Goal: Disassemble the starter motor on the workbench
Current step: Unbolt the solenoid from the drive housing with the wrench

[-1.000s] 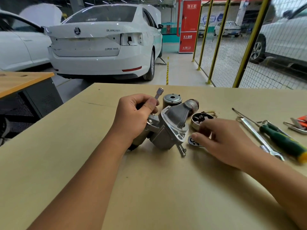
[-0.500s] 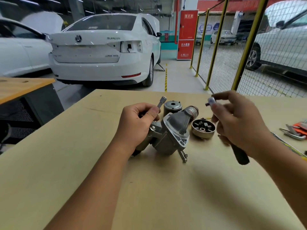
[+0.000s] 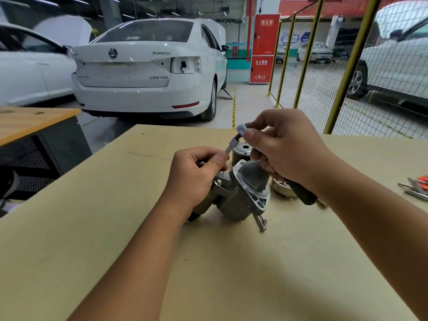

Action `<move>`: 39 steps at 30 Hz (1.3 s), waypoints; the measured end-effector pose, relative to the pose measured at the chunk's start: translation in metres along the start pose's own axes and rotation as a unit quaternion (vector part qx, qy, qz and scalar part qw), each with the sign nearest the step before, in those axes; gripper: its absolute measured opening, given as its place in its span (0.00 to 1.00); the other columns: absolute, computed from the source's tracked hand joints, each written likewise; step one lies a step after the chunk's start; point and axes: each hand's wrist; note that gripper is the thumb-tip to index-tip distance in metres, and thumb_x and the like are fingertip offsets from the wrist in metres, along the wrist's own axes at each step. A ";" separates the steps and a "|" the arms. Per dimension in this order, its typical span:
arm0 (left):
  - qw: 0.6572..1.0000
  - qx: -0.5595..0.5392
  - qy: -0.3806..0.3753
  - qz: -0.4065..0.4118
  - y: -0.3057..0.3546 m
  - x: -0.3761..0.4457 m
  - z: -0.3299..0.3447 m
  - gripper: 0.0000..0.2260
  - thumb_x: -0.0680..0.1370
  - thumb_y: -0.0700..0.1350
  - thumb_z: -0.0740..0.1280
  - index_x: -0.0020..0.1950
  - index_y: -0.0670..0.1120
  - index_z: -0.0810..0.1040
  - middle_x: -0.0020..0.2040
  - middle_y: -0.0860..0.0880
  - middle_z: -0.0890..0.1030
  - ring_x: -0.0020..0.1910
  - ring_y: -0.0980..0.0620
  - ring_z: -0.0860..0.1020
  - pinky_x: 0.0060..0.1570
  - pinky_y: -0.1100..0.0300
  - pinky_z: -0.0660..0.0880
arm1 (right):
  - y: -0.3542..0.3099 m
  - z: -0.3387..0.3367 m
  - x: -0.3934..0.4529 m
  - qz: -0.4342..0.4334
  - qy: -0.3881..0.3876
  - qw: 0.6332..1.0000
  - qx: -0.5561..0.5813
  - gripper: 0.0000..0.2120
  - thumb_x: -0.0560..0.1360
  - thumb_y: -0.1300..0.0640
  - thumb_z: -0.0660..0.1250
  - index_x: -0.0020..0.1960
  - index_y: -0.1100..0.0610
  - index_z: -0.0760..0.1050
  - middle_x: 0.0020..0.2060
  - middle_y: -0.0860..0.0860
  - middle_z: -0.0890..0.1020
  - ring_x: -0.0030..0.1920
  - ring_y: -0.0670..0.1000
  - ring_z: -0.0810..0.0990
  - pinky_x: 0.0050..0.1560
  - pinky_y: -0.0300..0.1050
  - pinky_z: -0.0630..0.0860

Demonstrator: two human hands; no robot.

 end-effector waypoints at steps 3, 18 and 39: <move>1.000 0.003 -0.002 0.003 0.000 0.000 0.000 0.09 0.81 0.41 0.72 0.42 0.49 0.87 0.36 0.49 0.86 0.36 0.53 0.81 0.42 0.52 0.81 | -0.002 -0.001 -0.001 0.010 -0.002 1.000 -0.008 0.06 0.79 0.54 0.70 0.44 0.54 0.80 0.30 0.57 0.80 0.23 0.52 0.71 0.23 0.42 0.70; 0.999 0.031 0.012 0.023 0.002 0.000 0.001 0.10 0.80 0.41 0.74 0.41 0.54 0.86 0.36 0.52 0.86 0.35 0.52 0.82 0.42 0.52 0.82 | -0.038 0.011 0.003 0.114 -0.001 0.989 -0.099 0.06 0.78 0.58 0.72 0.48 0.60 0.79 0.30 0.60 0.84 0.22 0.53 0.79 0.25 0.43 0.75; 0.995 0.093 0.013 -0.038 -0.007 0.000 0.002 0.23 0.82 0.55 0.59 0.36 0.44 0.83 0.35 0.47 0.83 0.39 0.46 0.82 0.46 0.43 0.81 | -0.028 0.011 -0.007 -0.111 -0.004 0.919 -0.378 0.09 0.79 0.57 0.69 0.55 0.61 0.77 0.33 0.43 0.71 0.33 0.43 0.71 0.36 0.26 0.68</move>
Point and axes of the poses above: each hand's wrist, its own x-axis towards the middle knuckle, its own z-axis out of the palm, y = z × x
